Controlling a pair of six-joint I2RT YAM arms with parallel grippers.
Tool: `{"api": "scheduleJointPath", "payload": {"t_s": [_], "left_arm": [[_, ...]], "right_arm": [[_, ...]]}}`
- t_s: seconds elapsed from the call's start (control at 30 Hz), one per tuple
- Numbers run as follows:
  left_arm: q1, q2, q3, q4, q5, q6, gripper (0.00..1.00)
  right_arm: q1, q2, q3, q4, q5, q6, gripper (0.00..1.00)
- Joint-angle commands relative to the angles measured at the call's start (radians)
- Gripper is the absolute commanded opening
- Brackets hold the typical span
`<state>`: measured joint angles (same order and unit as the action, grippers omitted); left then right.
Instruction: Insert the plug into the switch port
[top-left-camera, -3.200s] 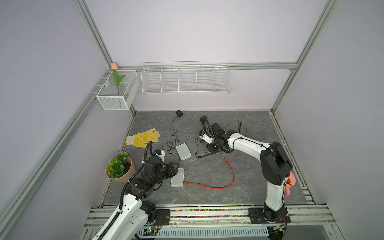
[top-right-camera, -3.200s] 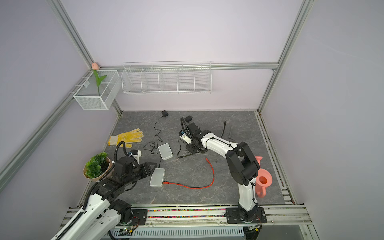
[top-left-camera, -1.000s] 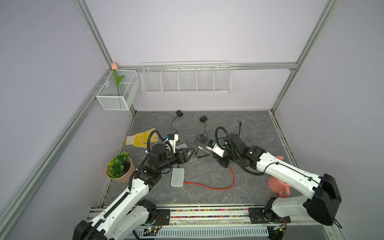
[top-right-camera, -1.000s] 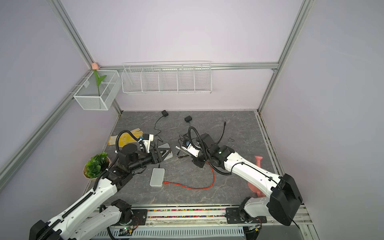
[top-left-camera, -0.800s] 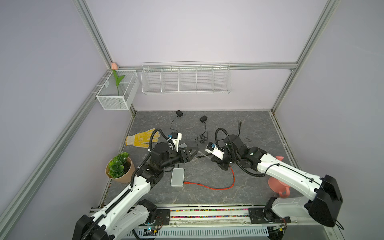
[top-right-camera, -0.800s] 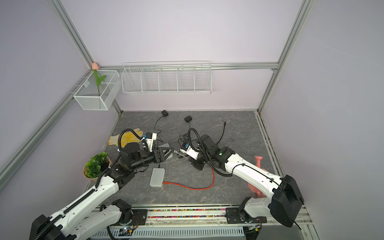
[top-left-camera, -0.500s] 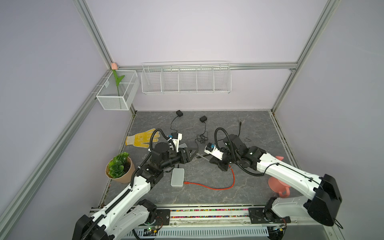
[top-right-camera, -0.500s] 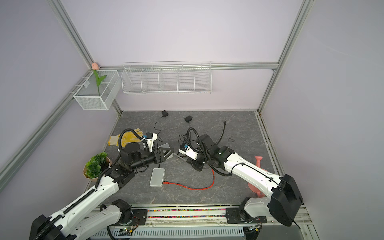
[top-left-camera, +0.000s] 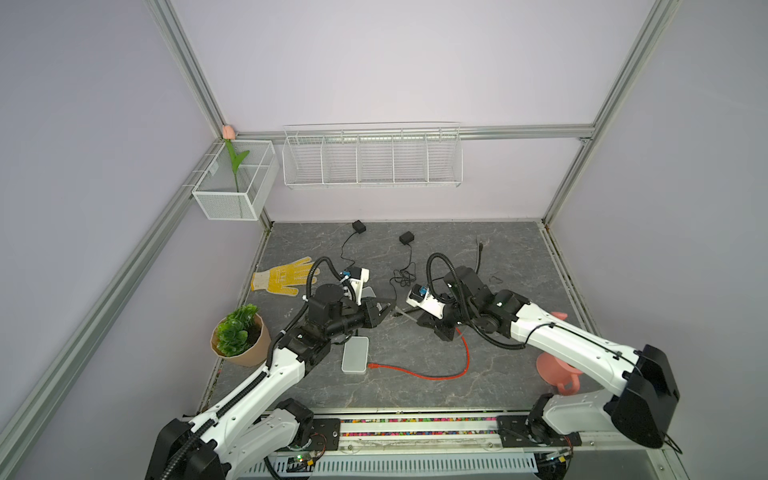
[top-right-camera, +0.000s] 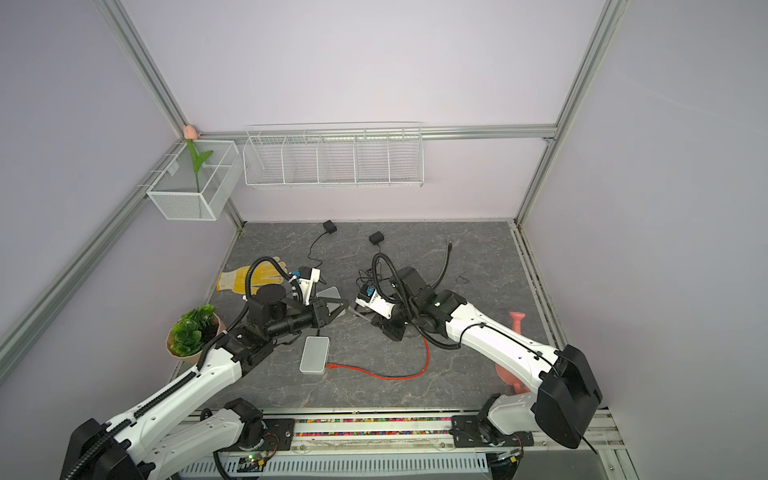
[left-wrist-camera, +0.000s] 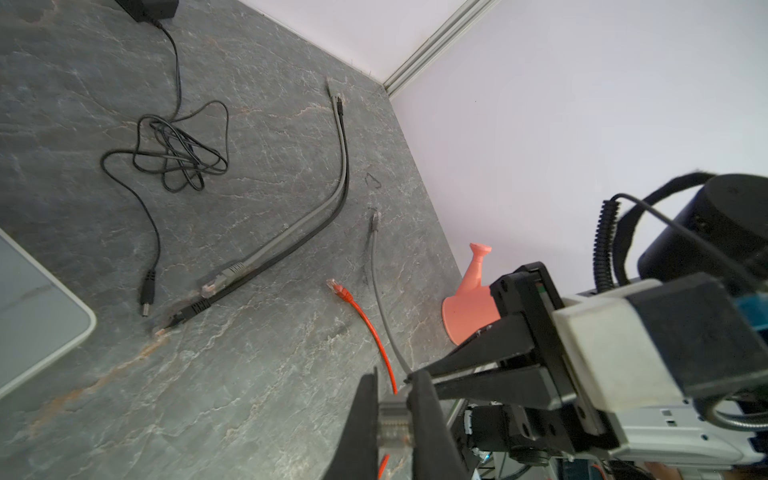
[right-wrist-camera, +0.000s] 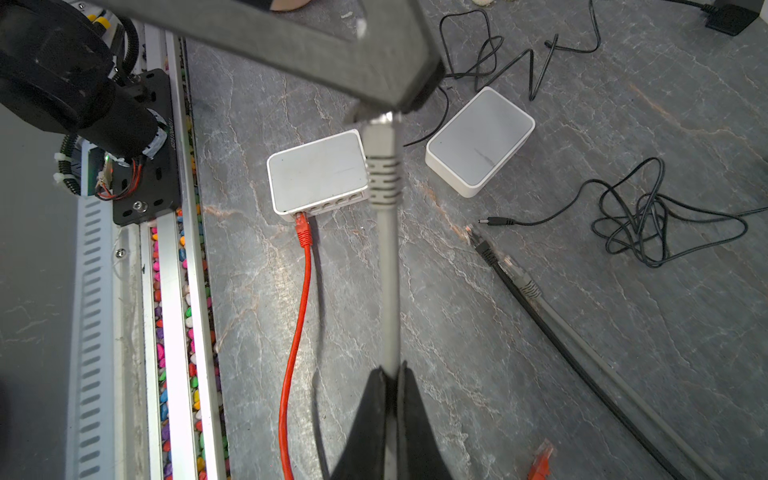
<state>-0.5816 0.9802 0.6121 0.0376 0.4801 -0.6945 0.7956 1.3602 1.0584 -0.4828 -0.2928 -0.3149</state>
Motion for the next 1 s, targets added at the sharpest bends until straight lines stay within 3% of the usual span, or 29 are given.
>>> {"api": "scheduleJointPath", "payload": {"t_s": [0.0,0.27,0.47,0.97], "left_arm": [[-0.004,0.0,0.02,-0.017,-0.007,0.005,0.0],[-0.004,0.004,0.003,-0.059,-0.069,-0.084,0.0],[-0.005,-0.015,-0.028,-0.019,-0.103,-0.177,0.0],[-0.007,-0.062,-0.061,-0.048,-0.11,-0.201,0.0]], "right_arm": [[0.006,0.008,0.034,-0.005,-0.024,-0.019,0.07],[0.019,-0.003,0.053,0.034,-0.01,-0.019,0.33],[0.066,0.058,0.091,0.047,-0.013,-0.028,0.37],[0.091,0.145,0.109,0.139,0.038,-0.015,0.4]]}}
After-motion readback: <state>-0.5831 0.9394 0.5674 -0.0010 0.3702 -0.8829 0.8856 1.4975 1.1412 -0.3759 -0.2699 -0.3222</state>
